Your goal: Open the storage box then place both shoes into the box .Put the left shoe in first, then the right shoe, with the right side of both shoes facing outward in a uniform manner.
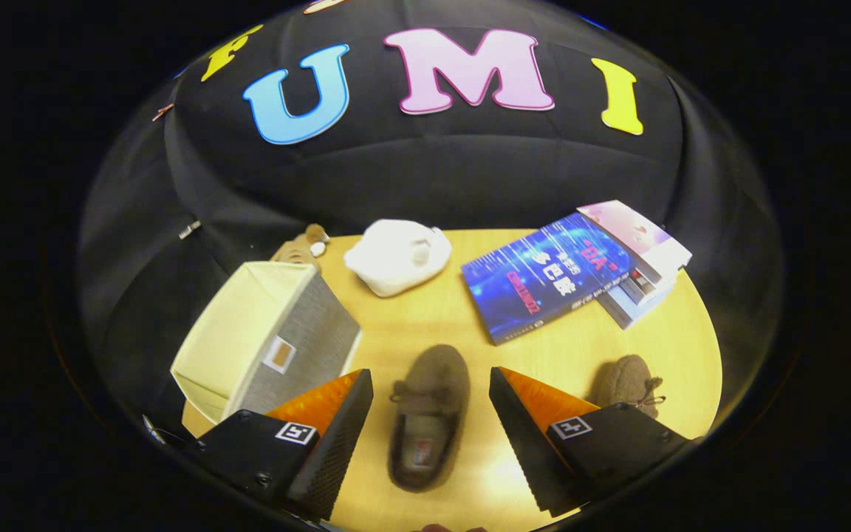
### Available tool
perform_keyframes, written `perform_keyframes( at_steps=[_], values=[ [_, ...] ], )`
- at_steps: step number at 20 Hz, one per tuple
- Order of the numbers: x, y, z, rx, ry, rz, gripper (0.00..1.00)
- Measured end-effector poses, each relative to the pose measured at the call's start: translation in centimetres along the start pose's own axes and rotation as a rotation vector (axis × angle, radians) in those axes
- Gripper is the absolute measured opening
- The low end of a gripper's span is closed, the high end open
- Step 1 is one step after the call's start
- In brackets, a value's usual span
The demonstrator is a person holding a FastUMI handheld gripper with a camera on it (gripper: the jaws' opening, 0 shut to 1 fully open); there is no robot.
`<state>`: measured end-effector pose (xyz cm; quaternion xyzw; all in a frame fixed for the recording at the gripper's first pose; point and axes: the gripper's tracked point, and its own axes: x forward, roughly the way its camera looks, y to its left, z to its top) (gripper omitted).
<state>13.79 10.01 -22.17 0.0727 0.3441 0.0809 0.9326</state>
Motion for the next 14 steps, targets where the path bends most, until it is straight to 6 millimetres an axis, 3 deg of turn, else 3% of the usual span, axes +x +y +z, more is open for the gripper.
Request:
perform_keyframes(
  at_steps=[4, 8, 12, 14],
  values=[
    [1.3, -2.6, -4.5, -0.020, 0.081, -0.045, 0.99],
    [3.9, -3.2, -7.8, -0.023, 0.149, -0.063, 0.99],
    [7.4, -3.7, -8.6, -0.005, 0.172, -0.091, 0.99],
    [8.6, -3.5, -8.5, 0.037, 0.182, -0.088, 0.90]
  ],
)
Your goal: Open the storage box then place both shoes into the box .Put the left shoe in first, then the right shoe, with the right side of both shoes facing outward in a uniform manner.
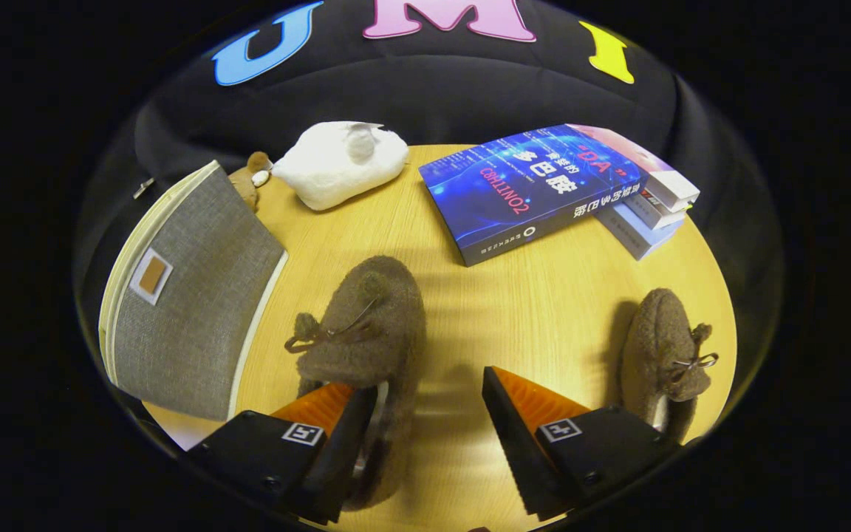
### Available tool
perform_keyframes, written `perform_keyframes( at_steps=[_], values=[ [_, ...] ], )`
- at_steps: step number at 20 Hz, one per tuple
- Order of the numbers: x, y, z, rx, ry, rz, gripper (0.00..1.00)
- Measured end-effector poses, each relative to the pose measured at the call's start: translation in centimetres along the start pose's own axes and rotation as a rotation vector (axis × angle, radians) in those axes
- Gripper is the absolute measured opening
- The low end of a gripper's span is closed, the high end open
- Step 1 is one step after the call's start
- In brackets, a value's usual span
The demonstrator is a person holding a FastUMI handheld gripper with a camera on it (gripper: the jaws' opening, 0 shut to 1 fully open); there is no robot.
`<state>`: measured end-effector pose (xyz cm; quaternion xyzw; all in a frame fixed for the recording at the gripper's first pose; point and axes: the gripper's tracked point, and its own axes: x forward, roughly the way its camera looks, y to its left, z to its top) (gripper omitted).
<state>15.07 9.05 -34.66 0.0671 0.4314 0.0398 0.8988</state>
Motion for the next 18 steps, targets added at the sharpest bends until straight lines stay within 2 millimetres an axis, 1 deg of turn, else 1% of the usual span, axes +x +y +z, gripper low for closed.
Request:
perform_keyframes(
  at_steps=[1, 2, 4, 5, 6, 7, 9, 12, 14, 16, 18],
  values=[
    [0.4, -0.2, 0.1, 0.007, 0.003, -0.011, 0.80],
    [0.7, -0.2, -0.1, 0.014, 0.013, -0.011, 0.75],
    [0.9, 0.6, -0.5, 0.046, 0.033, 0.016, 0.53],
    [0.9, 1.1, -0.3, 0.059, 0.031, 0.024, 0.39],
    [0.9, 1.2, -0.3, 0.063, 0.035, 0.018, 0.29],
    [0.7, 1.2, -0.2, 0.058, 0.032, 0.009, 0.17],
    [0.7, 1.2, -0.3, 0.053, 0.021, 0.003, 0.08],
    [0.6, 1.4, -0.6, 0.094, 0.036, 0.019, 0.05],
    [0.1, 1.4, -0.1, 0.118, 0.032, 0.028, 0.05],
    [-0.9, 1.4, 0.7, 0.137, 0.016, 0.031, 0.05],
    [-2.7, 1.7, 2.0, 0.167, -0.010, 0.046, 0.05]
  ],
)
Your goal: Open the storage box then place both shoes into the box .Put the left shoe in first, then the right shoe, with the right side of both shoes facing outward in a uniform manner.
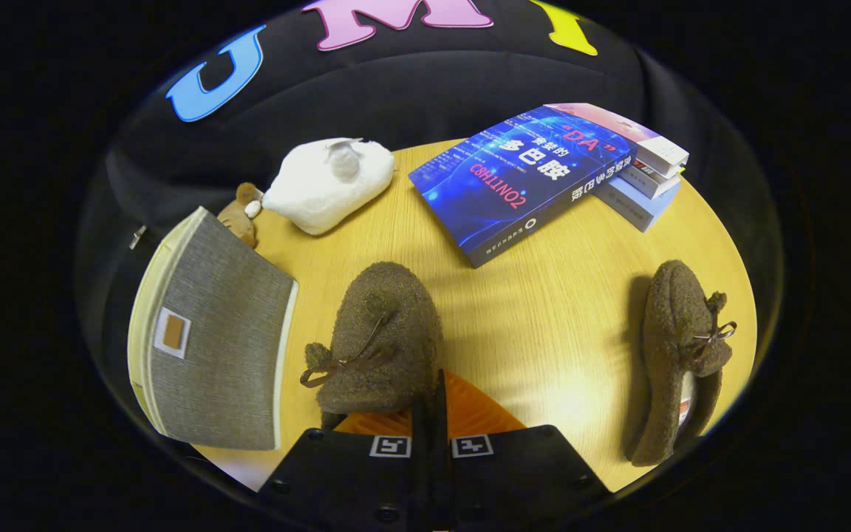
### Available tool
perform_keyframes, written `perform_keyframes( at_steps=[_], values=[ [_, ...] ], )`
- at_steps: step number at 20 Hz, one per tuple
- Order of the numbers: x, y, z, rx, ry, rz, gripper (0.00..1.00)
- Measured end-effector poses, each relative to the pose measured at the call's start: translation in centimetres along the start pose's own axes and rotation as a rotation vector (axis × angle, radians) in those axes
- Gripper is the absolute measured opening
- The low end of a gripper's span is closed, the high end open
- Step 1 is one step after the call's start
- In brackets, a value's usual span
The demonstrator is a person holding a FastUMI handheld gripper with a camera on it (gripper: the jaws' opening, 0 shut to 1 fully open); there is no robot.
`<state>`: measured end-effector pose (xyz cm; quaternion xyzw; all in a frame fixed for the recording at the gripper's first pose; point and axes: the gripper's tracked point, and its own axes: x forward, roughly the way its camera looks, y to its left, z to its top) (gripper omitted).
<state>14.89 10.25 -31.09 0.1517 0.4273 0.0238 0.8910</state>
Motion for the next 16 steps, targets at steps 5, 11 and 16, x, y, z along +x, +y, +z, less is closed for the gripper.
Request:
perform_keyframes(
  at_steps=[5, 11, 16],
  values=[
    [-5.6, 2.2, 4.9, 0.013, -0.082, 0.050, 0.05],
    [-11.8, 8.1, 9.9, 0.042, -0.175, 0.123, 0.05],
    [-13.1, 15.8, 11.2, 0.025, -0.201, 0.207, 0.05]
  ],
)
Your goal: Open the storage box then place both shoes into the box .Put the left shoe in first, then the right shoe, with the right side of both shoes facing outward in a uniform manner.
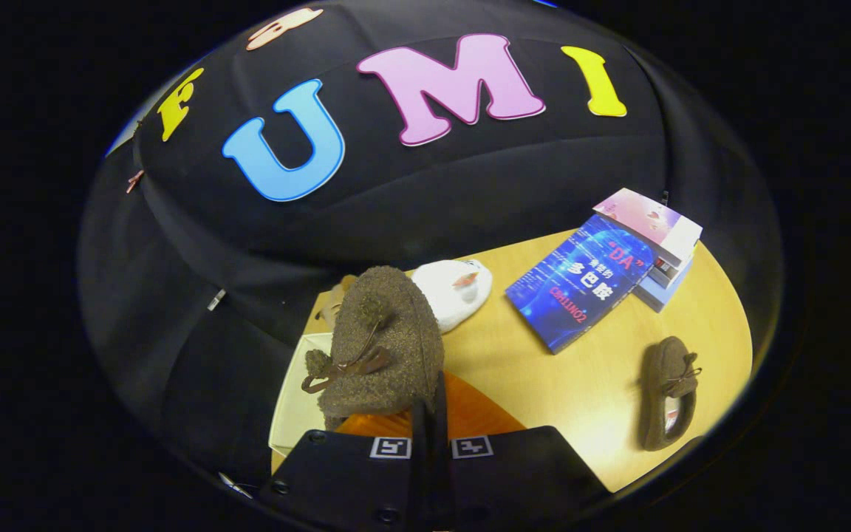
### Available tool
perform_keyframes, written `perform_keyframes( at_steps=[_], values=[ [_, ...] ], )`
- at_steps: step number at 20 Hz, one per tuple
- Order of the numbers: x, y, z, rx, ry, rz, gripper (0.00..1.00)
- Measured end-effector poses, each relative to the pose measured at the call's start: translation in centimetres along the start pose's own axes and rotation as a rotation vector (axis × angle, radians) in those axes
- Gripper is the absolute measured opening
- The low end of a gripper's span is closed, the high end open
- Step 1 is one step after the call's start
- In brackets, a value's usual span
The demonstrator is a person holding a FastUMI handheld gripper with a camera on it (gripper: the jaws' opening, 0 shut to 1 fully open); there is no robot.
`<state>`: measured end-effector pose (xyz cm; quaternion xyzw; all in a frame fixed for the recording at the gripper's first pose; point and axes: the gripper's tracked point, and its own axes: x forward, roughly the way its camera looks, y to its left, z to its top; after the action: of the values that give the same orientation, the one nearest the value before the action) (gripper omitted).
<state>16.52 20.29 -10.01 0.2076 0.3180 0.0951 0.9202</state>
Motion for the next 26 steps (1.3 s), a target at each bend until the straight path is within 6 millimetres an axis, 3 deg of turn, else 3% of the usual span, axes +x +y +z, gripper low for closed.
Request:
perform_keyframes(
  at_steps=[5, 9, 12, 18, 26],
  values=[
    [2.5, 7.1, -2.5, 0.001, 0.032, 0.061, 0.05],
    [4.6, 11.3, -5.8, 0.034, 0.071, 0.060, 0.05],
    [7.5, 11.6, -8.2, 0.014, 0.101, 0.004, 0.05],
    [12.7, 10.3, -11.5, -0.012, 0.150, -0.134, 0.06],
    [17.0, 10.5, -14.1, 0.066, 0.259, -0.180, 0.10]
  ],
)
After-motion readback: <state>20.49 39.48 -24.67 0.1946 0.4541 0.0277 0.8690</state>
